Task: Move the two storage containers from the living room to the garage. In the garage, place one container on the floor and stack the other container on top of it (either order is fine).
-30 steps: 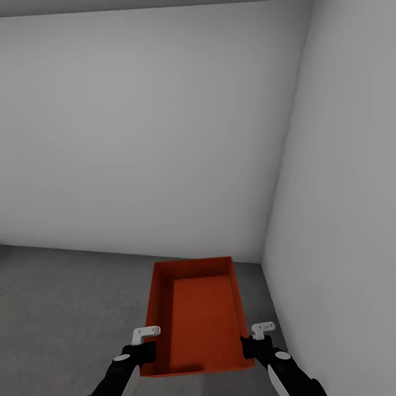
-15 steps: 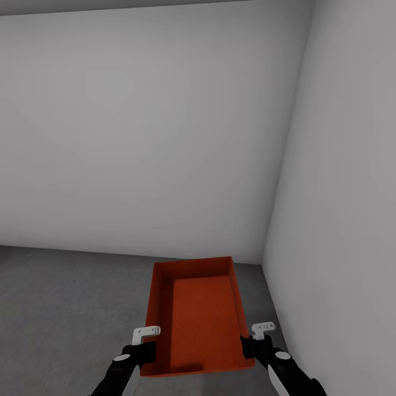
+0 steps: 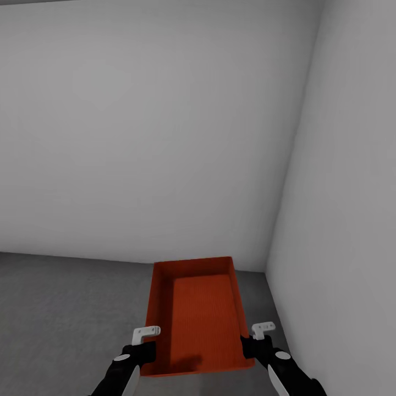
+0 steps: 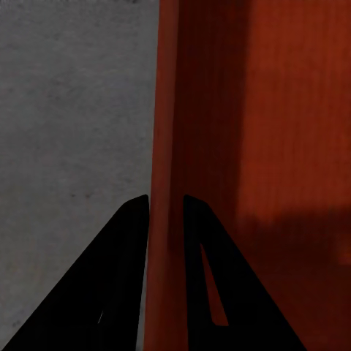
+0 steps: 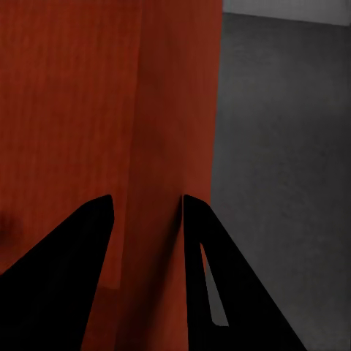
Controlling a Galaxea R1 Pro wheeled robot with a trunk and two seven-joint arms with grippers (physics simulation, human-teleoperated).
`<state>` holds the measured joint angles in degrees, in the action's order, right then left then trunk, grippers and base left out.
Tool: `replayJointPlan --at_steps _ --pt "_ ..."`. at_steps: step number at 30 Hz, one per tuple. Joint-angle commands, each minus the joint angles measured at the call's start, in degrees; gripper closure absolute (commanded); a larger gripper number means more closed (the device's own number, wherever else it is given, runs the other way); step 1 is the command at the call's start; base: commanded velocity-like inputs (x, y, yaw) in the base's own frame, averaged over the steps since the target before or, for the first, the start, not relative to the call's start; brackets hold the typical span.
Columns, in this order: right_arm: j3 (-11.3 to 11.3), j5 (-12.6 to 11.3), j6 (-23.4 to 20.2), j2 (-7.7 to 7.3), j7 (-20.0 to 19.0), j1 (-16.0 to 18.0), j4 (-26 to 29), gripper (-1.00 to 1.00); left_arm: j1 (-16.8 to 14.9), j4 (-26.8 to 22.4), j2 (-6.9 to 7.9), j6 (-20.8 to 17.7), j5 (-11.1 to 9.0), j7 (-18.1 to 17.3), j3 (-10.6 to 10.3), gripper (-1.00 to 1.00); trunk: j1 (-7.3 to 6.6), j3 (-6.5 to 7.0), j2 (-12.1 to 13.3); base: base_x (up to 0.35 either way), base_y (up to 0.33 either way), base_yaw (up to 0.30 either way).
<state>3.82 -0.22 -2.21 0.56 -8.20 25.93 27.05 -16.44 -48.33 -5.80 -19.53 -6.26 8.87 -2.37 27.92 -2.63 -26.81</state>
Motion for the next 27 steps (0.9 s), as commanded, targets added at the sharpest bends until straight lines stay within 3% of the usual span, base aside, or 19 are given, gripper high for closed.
replayJointPlan --at_steps 1,27 --pt "-0.3 -2.15 -0.25 -0.03 -3.32 0.08 -0.06 1.0 0.0 -0.19 1.15 2.3 2.13 2.28 -0.21 1.0 0.06 -0.13 -0.12 0.324 0.0 0.0" --pt "-0.3 -2.15 -0.29 -0.03 -3.32 0.09 -0.06 1.0 0.0 -0.19 1.15 2.3 2.14 2.26 -0.2 1.0 0.06 -0.13 -0.12 0.325 0.0 0.0"
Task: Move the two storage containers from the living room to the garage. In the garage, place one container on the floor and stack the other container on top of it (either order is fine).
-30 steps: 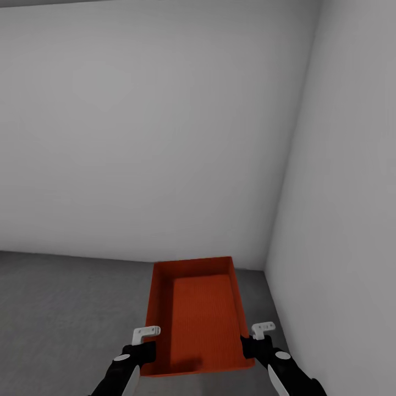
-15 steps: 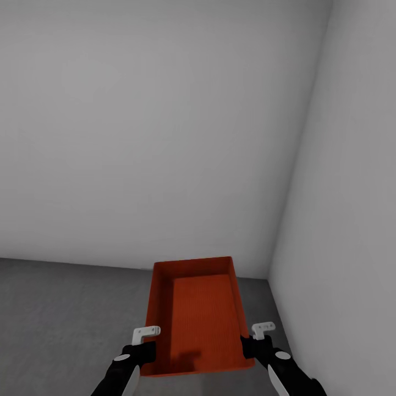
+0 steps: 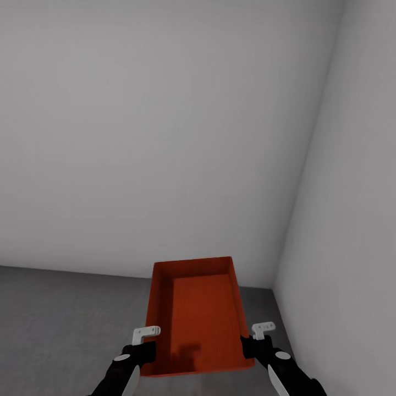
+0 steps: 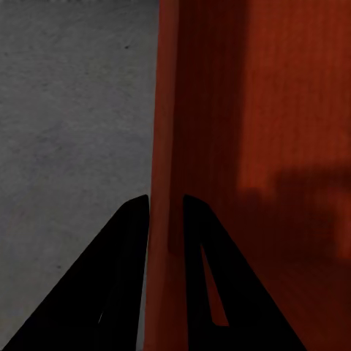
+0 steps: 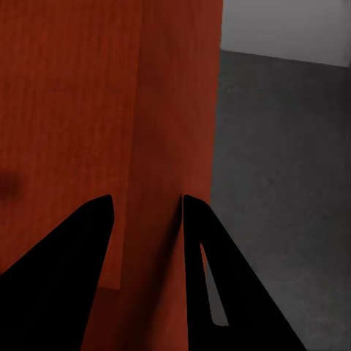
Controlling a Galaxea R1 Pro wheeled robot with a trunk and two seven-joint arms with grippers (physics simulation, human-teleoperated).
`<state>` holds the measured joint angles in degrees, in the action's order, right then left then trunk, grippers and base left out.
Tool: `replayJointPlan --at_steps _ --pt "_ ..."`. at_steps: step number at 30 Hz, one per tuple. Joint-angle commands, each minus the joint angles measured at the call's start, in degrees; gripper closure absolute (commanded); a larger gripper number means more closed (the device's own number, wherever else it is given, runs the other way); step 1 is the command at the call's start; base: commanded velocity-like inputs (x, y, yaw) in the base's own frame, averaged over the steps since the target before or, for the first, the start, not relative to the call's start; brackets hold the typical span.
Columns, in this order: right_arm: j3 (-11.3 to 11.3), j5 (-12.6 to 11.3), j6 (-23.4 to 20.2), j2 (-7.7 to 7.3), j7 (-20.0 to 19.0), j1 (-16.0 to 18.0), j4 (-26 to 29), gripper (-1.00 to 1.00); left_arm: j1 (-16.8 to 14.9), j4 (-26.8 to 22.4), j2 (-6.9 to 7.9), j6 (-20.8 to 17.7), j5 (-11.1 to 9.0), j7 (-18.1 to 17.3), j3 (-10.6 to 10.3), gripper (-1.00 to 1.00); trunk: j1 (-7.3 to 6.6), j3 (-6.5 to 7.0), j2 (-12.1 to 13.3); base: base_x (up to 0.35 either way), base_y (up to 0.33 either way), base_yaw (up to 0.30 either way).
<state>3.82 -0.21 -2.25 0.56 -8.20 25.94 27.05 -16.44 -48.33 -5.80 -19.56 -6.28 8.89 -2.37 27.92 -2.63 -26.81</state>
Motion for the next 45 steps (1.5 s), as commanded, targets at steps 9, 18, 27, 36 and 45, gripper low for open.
replayJointPlan --at_steps 9,18,27,36,45 --pt "-0.3 -2.17 -0.29 -0.03 -3.31 0.09 -0.08 1.0 0.0 -0.19 1.15 2.33 2.17 2.23 -0.21 1.0 0.06 -0.13 -0.12 0.11 0.0 -0.023" --pt "-0.3 -2.17 -0.3 -0.03 -3.31 0.1 -0.07 1.0 0.0 -0.19 1.15 2.33 2.18 2.23 -0.25 1.0 0.06 -0.13 -0.12 0.002 0.0 -0.242" --pt "-0.3 -2.1 -0.3 -0.03 -3.31 0.07 -0.06 1.0 0.0 -0.19 1.15 2.33 2.19 2.24 -0.26 1.0 0.06 -0.13 -0.12 0.0 0.0 -0.059" --pt "-0.3 -2.08 -0.3 -0.03 -3.31 0.07 -0.06 1.0 0.0 -0.19 1.15 2.33 2.18 2.25 -0.24 1.0 0.06 -0.13 -0.12 0.0 0.0 0.132" --pt "-0.3 -2.12 -0.3 -0.03 -3.31 0.08 -0.06 1.0 0.0 -0.19 1.15 2.31 2.16 2.23 -0.2 1.0 0.06 -0.13 -0.12 0.142 0.0 0.006"
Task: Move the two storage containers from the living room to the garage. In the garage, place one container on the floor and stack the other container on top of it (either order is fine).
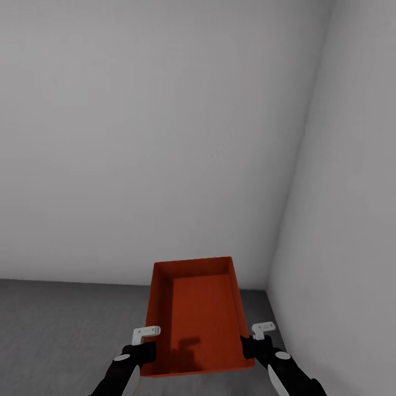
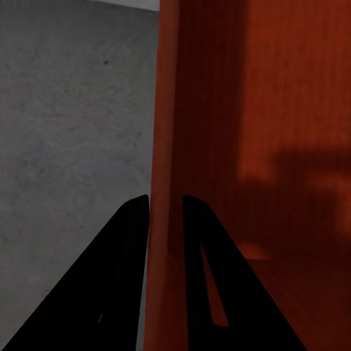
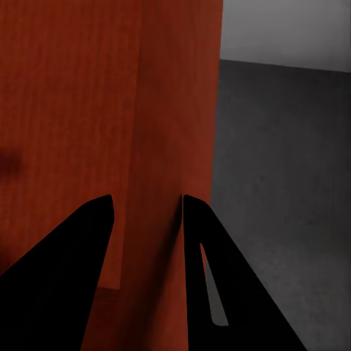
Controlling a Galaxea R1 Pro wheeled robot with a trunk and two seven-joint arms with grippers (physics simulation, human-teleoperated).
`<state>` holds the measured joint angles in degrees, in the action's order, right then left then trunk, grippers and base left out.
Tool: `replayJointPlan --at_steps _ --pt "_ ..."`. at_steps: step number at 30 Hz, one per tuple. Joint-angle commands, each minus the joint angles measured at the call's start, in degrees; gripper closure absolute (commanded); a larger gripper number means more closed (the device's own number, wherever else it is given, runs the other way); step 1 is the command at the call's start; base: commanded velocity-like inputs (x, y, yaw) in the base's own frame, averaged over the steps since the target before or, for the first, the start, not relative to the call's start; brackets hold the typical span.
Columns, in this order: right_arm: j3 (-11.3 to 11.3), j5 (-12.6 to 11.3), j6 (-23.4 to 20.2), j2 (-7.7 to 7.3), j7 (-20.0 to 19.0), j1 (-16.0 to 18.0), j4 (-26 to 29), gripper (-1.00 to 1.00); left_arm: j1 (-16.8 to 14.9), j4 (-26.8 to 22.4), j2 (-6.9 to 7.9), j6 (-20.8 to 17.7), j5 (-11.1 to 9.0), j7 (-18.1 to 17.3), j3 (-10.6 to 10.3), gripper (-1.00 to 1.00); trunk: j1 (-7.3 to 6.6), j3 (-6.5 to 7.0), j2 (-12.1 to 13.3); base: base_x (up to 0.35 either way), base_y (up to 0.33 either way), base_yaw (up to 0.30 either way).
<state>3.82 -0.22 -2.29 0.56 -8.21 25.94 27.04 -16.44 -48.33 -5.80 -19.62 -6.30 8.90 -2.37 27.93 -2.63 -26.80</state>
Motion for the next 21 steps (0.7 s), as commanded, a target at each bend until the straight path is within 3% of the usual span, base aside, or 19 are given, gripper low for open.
replayJointPlan --at_steps 1,21 --pt "-0.3 -2.13 -0.26 -0.03 -3.31 0.08 -0.05 1.0 0.0 -0.19 1.14 2.38 2.17 2.21 -0.2 1.0 0.05 -0.13 -0.12 0.109 0.0 0.0" --pt "-0.3 -2.17 -0.17 -0.03 -3.31 0.08 -0.06 1.0 0.0 -0.19 1.14 2.39 2.19 2.25 -0.24 1.0 0.05 -0.16 -0.12 0.006 0.0 0.0"
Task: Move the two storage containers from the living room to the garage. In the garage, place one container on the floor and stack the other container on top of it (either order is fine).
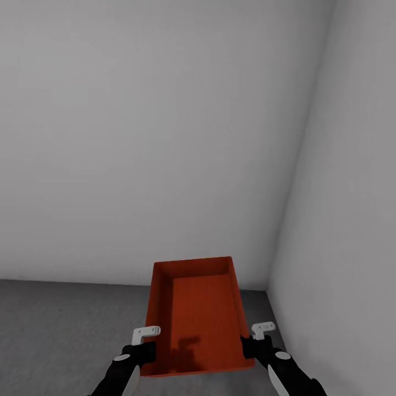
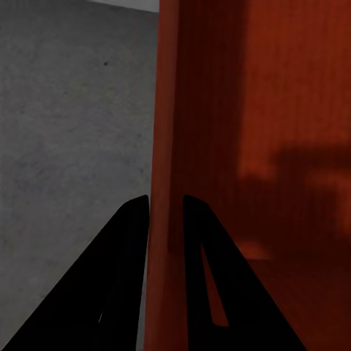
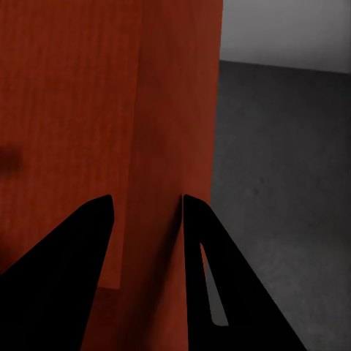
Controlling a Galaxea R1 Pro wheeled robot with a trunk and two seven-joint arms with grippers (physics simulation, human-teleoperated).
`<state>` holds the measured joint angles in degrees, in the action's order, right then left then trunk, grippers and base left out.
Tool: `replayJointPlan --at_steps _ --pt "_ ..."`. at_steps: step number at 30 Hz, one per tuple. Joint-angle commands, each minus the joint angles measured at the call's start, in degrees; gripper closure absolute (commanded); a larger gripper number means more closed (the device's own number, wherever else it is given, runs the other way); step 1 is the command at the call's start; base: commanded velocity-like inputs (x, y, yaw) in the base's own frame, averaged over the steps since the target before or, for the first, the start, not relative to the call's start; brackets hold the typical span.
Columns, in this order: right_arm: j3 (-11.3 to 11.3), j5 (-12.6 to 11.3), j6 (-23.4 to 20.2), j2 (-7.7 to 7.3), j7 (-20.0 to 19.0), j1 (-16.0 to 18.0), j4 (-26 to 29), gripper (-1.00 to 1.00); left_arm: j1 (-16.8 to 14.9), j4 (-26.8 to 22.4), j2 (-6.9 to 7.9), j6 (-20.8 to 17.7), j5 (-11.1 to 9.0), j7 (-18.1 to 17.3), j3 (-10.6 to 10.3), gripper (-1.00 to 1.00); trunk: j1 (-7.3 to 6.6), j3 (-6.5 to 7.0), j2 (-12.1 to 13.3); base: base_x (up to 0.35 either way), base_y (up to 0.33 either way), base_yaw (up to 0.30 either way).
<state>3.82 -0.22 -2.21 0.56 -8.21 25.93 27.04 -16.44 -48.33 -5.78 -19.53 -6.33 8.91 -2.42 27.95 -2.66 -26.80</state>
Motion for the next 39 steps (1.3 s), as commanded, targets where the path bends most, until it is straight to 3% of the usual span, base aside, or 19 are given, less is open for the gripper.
replayJointPlan --at_steps 1,17,39 --pt "-0.3 -2.17 -0.25 -0.03 -3.31 0.08 -0.07 1.0 0.0 -0.19 1.12 2.3 2.23 2.21 -0.19 1.0 0.03 -0.18 -0.13 0.0 0.0 0.0" --pt "-0.37 -2.24 -0.25 -0.03 -3.31 0.09 -0.06 1.0 0.0 -0.19 1.12 2.3 2.27 2.24 -0.16 1.0 0.03 -1.62 -0.13 0.013 0.0 0.0" --pt "-0.35 -2.24 -0.25 -0.03 -3.31 0.08 -0.1 1.0 0.0 -0.19 1.12 2.22 2.27 2.25 -0.16 1.0 0.03 -3.64 -0.13 0.312 0.0 -0.074"
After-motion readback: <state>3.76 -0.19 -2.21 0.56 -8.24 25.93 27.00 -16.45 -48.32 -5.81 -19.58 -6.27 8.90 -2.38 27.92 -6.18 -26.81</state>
